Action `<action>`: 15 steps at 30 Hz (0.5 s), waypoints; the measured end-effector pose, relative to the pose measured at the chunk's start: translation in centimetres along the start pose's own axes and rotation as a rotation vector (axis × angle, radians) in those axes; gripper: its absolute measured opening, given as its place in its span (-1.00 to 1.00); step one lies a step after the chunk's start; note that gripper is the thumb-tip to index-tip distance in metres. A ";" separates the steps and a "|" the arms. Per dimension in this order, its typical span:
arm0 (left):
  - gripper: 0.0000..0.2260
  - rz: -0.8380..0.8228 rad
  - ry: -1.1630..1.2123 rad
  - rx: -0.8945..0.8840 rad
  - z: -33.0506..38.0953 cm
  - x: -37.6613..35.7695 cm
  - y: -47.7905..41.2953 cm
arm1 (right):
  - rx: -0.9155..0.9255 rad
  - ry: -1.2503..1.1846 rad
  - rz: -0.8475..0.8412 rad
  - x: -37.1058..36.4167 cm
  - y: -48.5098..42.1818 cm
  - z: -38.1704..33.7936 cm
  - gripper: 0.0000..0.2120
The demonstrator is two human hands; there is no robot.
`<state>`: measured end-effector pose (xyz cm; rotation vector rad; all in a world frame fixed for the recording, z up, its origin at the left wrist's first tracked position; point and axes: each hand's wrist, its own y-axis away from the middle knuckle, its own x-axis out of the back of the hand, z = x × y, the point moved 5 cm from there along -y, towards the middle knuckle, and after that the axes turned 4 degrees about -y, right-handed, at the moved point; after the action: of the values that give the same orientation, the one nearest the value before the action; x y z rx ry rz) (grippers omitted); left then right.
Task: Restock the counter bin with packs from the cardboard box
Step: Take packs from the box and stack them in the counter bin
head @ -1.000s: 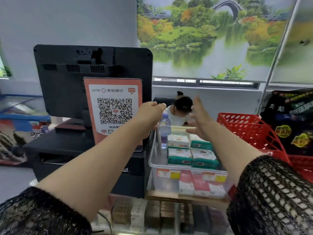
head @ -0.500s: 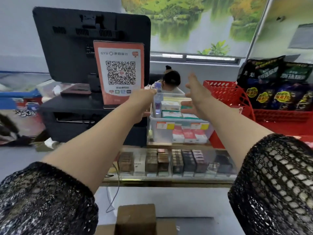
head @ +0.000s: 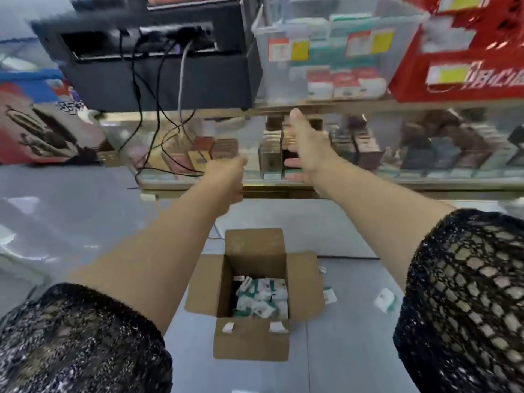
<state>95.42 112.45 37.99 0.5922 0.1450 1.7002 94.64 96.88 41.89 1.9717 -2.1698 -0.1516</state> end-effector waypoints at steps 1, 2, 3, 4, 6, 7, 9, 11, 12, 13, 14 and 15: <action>-0.61 0.021 -0.001 0.028 -2.4 -0.3 -0.9 | -0.037 0.011 -0.012 -0.5 -0.2 2.8 -0.32; -0.56 0.034 -0.011 0.045 -4.7 -0.8 -1.8 | -0.072 0.013 -0.024 -1.1 -0.5 5.6 -0.32; -0.55 0.034 -0.011 0.058 -7.0 -1.3 -2.9 | -0.103 0.005 -0.026 -1.8 -1.0 8.2 -0.33; -0.55 0.031 -0.015 0.069 -9.9 -2.1 -4.3 | -0.128 0.004 -0.015 -2.5 -1.7 11.5 -0.34; -0.61 0.023 -0.029 0.093 -13.9 -2.7 -6.0 | -0.156 0.013 -0.024 -3.7 -2.4 16.3 -0.32; -0.66 0.026 -0.037 0.110 -16.3 -3.1 -7.1 | -0.179 0.000 -0.033 -4.5 -2.9 19.2 -0.31; -0.74 0.030 -0.048 0.162 -21.4 -4.0 -9.7 | -0.236 -0.005 -0.061 -5.9 -4.0 25.2 -0.30; -0.67 0.016 -0.058 0.229 -26.6 -5.2 -12.3 | -0.325 0.003 -0.082 -7.4 -4.8 31.1 -0.17; -0.64 0.009 -0.074 0.256 -29.4 -6.1 -14.0 | -0.370 -0.001 -0.085 -8.2 -5.5 34.3 -0.09; -0.64 0.009 -0.087 0.272 -31.6 -6.7 -15.2 | -0.397 -0.003 -0.086 -8.8 -6.2 36.8 -0.05; -0.68 0.011 -0.090 0.288 -33.2 -7.2 -16.0 | -0.412 0.000 -0.096 -9.1 -6.6 38.7 -0.07; -0.72 0.008 -0.089 0.312 -35.2 -7.9 -17.0 | -0.419 -0.002 -0.098 -9.4 -7.3 40.8 -0.15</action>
<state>95.09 116.69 -1.67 0.8997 0.3486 1.6673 93.61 102.98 -0.21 1.8296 -1.8516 -0.5722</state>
